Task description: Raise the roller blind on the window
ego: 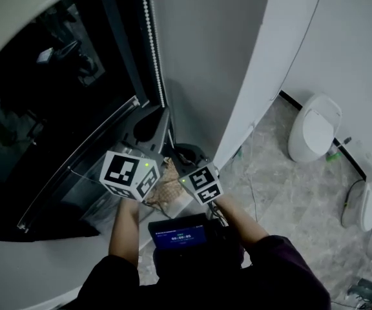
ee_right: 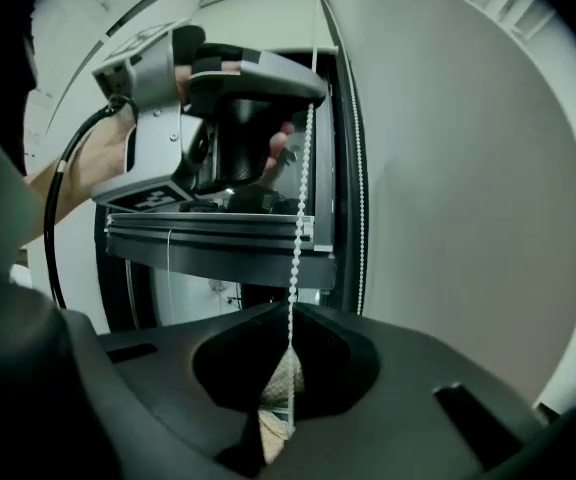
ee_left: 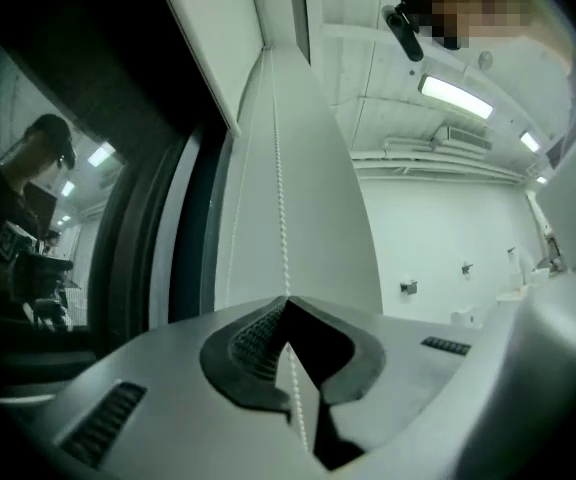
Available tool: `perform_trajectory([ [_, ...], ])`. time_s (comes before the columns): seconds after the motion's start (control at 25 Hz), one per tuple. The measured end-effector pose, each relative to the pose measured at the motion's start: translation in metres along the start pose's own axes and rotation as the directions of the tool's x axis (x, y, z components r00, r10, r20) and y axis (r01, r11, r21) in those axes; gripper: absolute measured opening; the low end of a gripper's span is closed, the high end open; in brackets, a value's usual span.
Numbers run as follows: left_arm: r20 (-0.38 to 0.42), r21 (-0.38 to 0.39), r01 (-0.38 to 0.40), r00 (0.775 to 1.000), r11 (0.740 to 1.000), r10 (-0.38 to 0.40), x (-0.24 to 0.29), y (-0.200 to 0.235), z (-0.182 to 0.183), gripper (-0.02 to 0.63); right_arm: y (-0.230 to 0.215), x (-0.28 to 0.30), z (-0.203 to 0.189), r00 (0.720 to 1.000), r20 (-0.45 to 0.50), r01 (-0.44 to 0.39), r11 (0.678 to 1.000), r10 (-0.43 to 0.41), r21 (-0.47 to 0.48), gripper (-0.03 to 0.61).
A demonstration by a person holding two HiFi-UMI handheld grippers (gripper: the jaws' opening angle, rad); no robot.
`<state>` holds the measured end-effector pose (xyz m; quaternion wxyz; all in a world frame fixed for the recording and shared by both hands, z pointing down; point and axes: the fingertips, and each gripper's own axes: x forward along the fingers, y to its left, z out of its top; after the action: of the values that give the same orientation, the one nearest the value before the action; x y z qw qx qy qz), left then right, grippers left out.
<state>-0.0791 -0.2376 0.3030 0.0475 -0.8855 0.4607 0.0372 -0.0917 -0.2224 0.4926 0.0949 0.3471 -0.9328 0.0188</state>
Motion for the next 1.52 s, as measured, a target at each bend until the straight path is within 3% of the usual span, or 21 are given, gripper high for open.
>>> perform_trajectory([
  [0.08,0.022,-0.03,-0.01,1.0,0.999,0.011,-0.004,0.002,-0.008,0.009,0.005,-0.006,-0.003,0.998,0.022,-0.053,0.998,0.052,0.044,0.017],
  [0.16,0.007,-0.044,-0.024,1.0,0.999,0.024,-0.006,0.005,-0.025,0.009,0.0,-0.019,0.02,0.992,0.089,-0.098,0.99,0.089,0.106,0.06],
  [0.32,-0.105,-0.099,-0.03,0.994,0.995,0.02,-0.007,0.006,-0.089,0.009,-0.028,-0.052,0.135,0.955,0.288,-0.113,0.982,0.065,0.152,0.066],
  [0.44,-0.169,-0.116,-0.004,0.985,0.993,-0.016,-0.008,-0.008,-0.124,0.009,-0.035,-0.063,0.221,0.926,0.368,-0.119,0.991,0.086,0.068,0.066],
  [0.56,-0.201,-0.102,0.029,0.978,0.994,-0.049,-0.006,-0.023,-0.139,0.009,-0.038,-0.055,0.266,0.934,0.352,-0.049,0.997,0.064,-0.053,0.064],
  [0.64,-0.197,-0.128,0.039,0.978,0.991,-0.064,-0.008,-0.024,-0.14,0.009,-0.036,-0.049,0.269,0.948,0.317,-0.01,0.996,0.04,-0.094,0.02],
  [0.72,-0.14,-0.206,0.044,0.987,0.977,-0.074,-0.016,-0.015,-0.123,0.011,-0.033,-0.049,0.265,0.952,0.304,0.004,0.994,0.029,-0.106,0.015],
  [0.84,0.021,-0.245,0.061,0.998,0.968,-0.058,-0.03,0.004,-0.041,0.015,-0.036,-0.045,0.241,0.966,0.257,0.009,0.995,0.018,-0.101,0.015],
  [0.92,0.097,-0.17,0.088,0.993,0.982,-0.072,-0.03,0.007,0.028,0.017,-0.041,-0.038,0.215,0.977,0.212,0.013,0.996,0.006,-0.086,0.015],
  [1.0,0.117,-0.061,0.1,0.989,0.993,-0.093,-0.021,0.004,0.082,0.017,-0.04,-0.033,0.194,0.98,0.197,0.025,0.995,-0.006,-0.093,0.015],
  [1.12,0.098,0.042,0.111,0.989,0.993,-0.115,0.003,-0.003,0.123,0.025,-0.03,-0.031,0.179,0.978,0.21,0.026,0.995,-0.006,-0.094,0.016],
  [1.28,0.05,0.072,0.094,0.994,0.993,-0.098,0.021,-0.005,0.122,0.023,-0.013,-0.027,0.152,0.985,0.172,0.006,0.995,0.011,-0.098,0.017],
  [1.4,0.031,-0.01,0.074,0.997,0.997,-0.074,0.021,0.003,0.082,0.017,-0.011,-0.028,0.119,0.995,0.093,-0.03,0.997,0.036,-0.073,0.017],
  [1.44,0.021,-0.042,0.065,0.998,0.997,-0.065,0.019,0.007,0.066,0.017,-0.014,-0.032,0.116,0.995,0.09,-0.042,0.998,0.047,-0.052,0.017],
  [1.52,-0.022,-0.074,0.048,0.999,0.996,-0.05,0.014,0.012,0.03,0.015,-0.02,-0.048,0.14,0.982,0.18,-0.064,0.998,0.063,0.002,0.019],
])
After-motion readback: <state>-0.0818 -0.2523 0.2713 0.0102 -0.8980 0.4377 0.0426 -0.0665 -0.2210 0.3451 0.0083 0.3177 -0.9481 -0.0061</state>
